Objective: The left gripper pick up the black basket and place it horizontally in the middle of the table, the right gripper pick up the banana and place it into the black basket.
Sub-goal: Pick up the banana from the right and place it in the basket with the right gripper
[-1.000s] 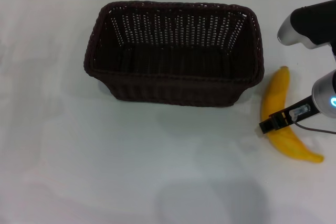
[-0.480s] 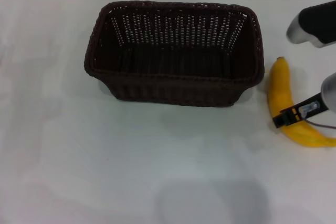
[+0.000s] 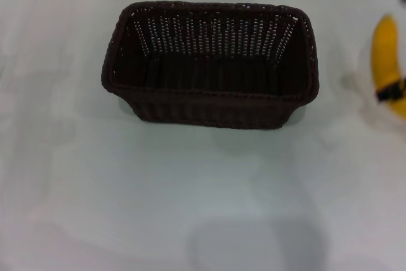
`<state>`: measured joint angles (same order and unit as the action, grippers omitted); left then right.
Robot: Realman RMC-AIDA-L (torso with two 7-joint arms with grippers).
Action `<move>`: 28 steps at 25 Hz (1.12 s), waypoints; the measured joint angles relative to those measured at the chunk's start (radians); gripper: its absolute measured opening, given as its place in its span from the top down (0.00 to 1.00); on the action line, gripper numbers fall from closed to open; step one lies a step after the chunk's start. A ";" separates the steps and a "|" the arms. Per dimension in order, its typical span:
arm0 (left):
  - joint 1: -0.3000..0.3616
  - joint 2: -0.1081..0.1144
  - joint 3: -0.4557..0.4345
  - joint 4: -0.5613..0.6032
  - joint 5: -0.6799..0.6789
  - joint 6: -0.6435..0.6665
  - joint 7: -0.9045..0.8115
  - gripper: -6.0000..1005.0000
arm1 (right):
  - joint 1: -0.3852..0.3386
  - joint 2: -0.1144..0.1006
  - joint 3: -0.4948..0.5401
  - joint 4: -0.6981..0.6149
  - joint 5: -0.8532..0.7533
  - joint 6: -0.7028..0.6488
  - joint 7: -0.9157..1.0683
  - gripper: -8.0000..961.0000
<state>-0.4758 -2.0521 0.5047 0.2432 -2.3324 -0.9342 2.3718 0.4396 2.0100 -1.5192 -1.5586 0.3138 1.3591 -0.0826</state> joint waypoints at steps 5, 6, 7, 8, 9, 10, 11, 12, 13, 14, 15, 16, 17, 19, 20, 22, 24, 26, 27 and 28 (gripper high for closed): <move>-0.007 0.000 0.000 0.002 -0.001 -0.002 -0.002 0.14 | 0.059 0.000 0.125 0.003 0.098 -0.133 -0.181 0.44; -0.010 0.000 0.000 0.002 -0.001 -0.002 -0.001 0.14 | 0.074 0.000 0.135 0.009 0.139 -0.161 -0.229 0.44; -0.011 0.000 0.001 0.001 -0.001 -0.001 0.000 0.14 | 0.086 0.000 0.140 0.014 0.181 -0.187 -0.283 0.44; -0.015 -0.001 0.004 -0.001 -0.001 -0.001 0.001 0.14 | 0.100 0.000 0.141 0.021 0.231 -0.216 -0.349 0.43; -0.016 -0.001 0.006 -0.002 0.001 -0.001 0.002 0.14 | 0.110 0.001 0.138 0.030 0.278 -0.236 -0.407 0.43; -0.018 -0.001 0.008 -0.002 0.003 -0.001 0.002 0.14 | 0.125 0.002 0.130 0.044 0.348 -0.259 -0.497 0.43; -0.019 -0.002 0.010 -0.003 0.006 -0.001 0.002 0.14 | 0.132 0.003 0.125 0.053 0.387 -0.267 -0.543 0.43; -0.019 -0.003 0.011 -0.003 0.008 -0.001 0.002 0.14 | 0.148 0.004 0.115 0.072 0.437 -0.274 -0.608 0.42; -0.020 -0.003 0.011 -0.003 0.009 -0.001 0.002 0.14 | 0.167 0.005 0.102 0.096 0.486 -0.279 -0.670 0.42; -0.019 -0.004 0.011 -0.003 0.009 0.000 0.003 0.14 | 0.183 0.005 0.091 0.120 0.503 -0.281 -0.696 0.42; -0.019 -0.005 0.011 -0.004 0.009 0.000 0.003 0.14 | 0.205 0.006 0.076 0.153 0.525 -0.283 -0.733 0.42; -0.019 -0.005 0.011 -0.004 0.010 0.001 0.003 0.14 | 0.226 0.006 0.060 0.187 0.535 -0.284 -0.755 0.41; -0.020 -0.006 0.011 -0.004 0.010 0.002 0.003 0.14 | 0.245 0.007 0.044 0.217 0.538 -0.289 -0.769 0.41; -0.021 -0.007 0.011 -0.004 0.010 0.007 0.003 0.14 | 0.280 0.010 0.000 0.283 0.543 -0.307 -0.790 0.41; -0.021 -0.008 0.011 -0.004 0.009 0.009 0.003 0.14 | 0.294 0.010 -0.021 0.308 0.544 -0.319 -0.793 0.41; -0.021 -0.008 0.011 -0.004 0.008 0.012 0.003 0.14 | 0.314 0.010 -0.065 0.353 0.548 -0.348 -0.800 0.40; -0.021 -0.010 0.010 -0.004 0.006 0.012 0.003 0.13 | 0.316 0.011 -0.079 0.361 0.559 -0.365 -0.813 0.40; -0.021 -0.011 0.007 -0.004 0.005 0.012 0.003 0.13 | 0.304 0.011 -0.081 0.355 0.587 -0.372 -0.835 0.39; -0.020 -0.011 0.005 -0.004 0.004 0.012 0.005 0.13 | 0.296 0.011 -0.078 0.350 0.603 -0.372 -0.845 0.39; -0.019 -0.012 0.003 -0.004 0.004 0.012 0.009 0.13 | 0.286 0.008 -0.071 0.340 0.626 -0.373 -0.854 0.39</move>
<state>-0.4946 -2.0642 0.5082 0.2396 -2.3287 -0.9219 2.3806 0.7252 2.0185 -1.5904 -1.2182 0.9394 0.9863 -0.9366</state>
